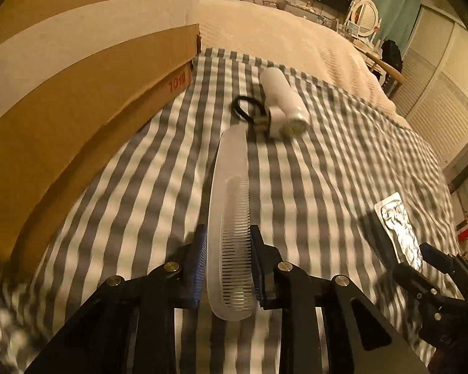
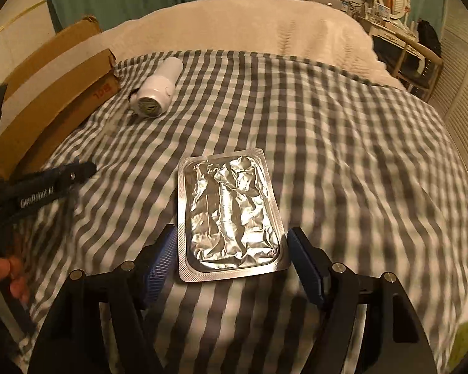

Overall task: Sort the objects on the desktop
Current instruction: 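Lift the clear comb with the left tool, holding the foil pack in the right tool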

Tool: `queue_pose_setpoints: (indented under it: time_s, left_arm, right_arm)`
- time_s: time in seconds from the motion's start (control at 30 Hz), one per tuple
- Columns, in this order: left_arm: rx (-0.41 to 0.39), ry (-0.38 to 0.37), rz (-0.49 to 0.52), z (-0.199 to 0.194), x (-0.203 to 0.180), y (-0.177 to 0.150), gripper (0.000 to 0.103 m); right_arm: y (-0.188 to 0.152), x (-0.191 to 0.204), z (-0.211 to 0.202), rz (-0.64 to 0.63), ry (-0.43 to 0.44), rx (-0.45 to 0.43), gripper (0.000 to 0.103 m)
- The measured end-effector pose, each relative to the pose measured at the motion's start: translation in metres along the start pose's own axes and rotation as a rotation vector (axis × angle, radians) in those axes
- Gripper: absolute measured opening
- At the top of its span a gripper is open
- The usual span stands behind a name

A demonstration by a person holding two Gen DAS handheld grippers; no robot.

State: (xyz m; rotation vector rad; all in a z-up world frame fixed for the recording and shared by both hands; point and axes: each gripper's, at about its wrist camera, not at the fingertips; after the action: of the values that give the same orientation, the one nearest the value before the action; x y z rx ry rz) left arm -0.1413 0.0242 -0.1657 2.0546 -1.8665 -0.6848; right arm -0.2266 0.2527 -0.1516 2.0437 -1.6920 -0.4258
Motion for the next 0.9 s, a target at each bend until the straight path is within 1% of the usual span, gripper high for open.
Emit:
queue_pose_setpoints:
  time_s: [0.1, 0.17, 0.27, 0.37, 0.43, 0.47, 0.53, 0.63, 0.67, 0.73, 0.83, 0.87, 0.9]
  left_arm:
    - [0.041, -0.028, -0.005, -0.012, -0.003, -0.009, 0.025]
    - [0.046, -0.039, -0.002, -0.022, -0.004, -0.016, 0.025]
    - [0.024, -0.058, 0.023, -0.040, -0.010, -0.023, 0.025]
    - [-0.011, -0.102, 0.012, -0.058, -0.013, -0.021, 0.024]
    - [-0.034, -0.130, 0.005, -0.069, -0.012, -0.018, 0.006]
    - [-0.038, -0.150, -0.002, -0.071, -0.011, -0.014, 0.005]
    - [-0.044, -0.173, -0.018, -0.075, -0.008, -0.009, 0.005]
    - [-0.025, -0.192, -0.029, -0.071, -0.002, -0.010, 0.005]
    - [-0.017, -0.192, -0.026, -0.066, -0.001, -0.012, 0.005]
    - [0.032, -0.218, -0.020, -0.053, 0.004, -0.019, 0.006]
    - [0.061, -0.237, -0.023, -0.039, 0.008, -0.026, 0.006]
    - [0.069, -0.234, -0.020, -0.033, 0.008, -0.027, 0.008]
    - [0.075, -0.222, -0.015, -0.030, 0.008, -0.028, 0.017]
  right_arm:
    - [-0.018, 0.007, -0.017, 0.023, 0.005, 0.020, 0.071]
    - [-0.027, 0.016, -0.027, 0.033, -0.002, 0.028, 0.071]
    - [-0.041, 0.022, -0.047, 0.053, -0.016, 0.023, 0.071]
    - [-0.042, 0.022, -0.073, 0.076, -0.026, -0.002, 0.071]
    - [-0.039, 0.024, -0.093, 0.083, -0.038, -0.026, 0.071]
    - [-0.037, 0.026, -0.102, 0.083, -0.044, -0.036, 0.071]
    - [-0.031, 0.031, -0.121, 0.073, -0.064, -0.058, 0.071]
    - [-0.024, 0.043, -0.139, 0.048, -0.085, -0.078, 0.071]
    - [-0.022, 0.047, -0.142, 0.041, -0.094, -0.084, 0.071]
    - [-0.020, 0.056, -0.145, 0.027, -0.103, -0.089, 0.071]
    - [-0.021, 0.066, -0.141, 0.017, -0.112, -0.082, 0.071]
    - [-0.021, 0.068, -0.139, 0.016, -0.113, -0.076, 0.071]
    - [-0.022, 0.069, -0.135, 0.012, -0.109, -0.064, 0.071]
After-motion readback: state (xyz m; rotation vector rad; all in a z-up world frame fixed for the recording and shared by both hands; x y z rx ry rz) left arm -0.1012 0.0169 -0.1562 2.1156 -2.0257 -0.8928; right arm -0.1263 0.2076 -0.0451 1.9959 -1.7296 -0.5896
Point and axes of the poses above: each gripper's, at about its wrist camera, not at the fingertips, and z roughly the way its jaws point, x to its left, y to its top, and after that the axes turned 2 degrees about x, right-handed
